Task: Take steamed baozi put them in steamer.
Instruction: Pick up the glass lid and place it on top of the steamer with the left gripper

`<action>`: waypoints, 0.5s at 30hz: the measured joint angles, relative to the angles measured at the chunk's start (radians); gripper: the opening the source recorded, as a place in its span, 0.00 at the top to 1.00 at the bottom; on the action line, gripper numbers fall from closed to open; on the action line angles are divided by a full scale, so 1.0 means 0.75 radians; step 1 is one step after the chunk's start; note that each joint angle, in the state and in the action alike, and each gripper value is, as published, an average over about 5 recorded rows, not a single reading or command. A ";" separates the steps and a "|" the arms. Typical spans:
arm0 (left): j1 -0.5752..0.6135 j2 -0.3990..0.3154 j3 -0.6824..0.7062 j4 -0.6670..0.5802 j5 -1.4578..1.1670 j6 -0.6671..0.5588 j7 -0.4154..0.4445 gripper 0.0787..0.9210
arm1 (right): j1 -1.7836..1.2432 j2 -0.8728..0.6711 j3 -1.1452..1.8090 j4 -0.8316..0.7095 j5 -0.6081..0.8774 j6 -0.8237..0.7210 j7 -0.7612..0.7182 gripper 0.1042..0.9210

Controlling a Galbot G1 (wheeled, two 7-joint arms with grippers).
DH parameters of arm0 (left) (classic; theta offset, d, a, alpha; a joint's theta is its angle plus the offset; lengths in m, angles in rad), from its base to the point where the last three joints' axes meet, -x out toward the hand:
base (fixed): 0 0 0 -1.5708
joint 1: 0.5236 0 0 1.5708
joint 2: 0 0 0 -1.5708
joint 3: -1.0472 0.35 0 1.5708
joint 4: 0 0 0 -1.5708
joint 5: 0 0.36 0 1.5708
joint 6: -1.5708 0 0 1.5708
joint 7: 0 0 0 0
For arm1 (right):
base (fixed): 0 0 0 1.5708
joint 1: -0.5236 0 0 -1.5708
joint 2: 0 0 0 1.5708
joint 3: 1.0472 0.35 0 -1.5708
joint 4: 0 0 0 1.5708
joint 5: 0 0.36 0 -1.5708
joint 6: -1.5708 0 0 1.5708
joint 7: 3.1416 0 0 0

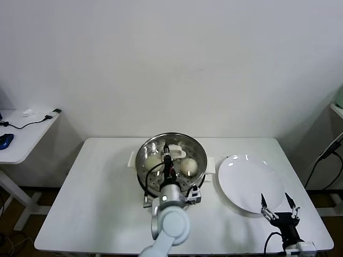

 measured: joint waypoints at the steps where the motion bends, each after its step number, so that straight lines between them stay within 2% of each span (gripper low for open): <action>1: 0.000 0.000 -0.001 0.002 0.000 0.000 -0.003 0.93 | 0.000 0.000 -0.001 0.000 -0.001 0.002 0.000 0.12; 15: 0.021 0.000 -0.004 0.004 -0.001 -0.012 -0.037 0.93 | 0.000 -0.002 -0.011 -0.001 -0.008 0.012 -0.011 0.12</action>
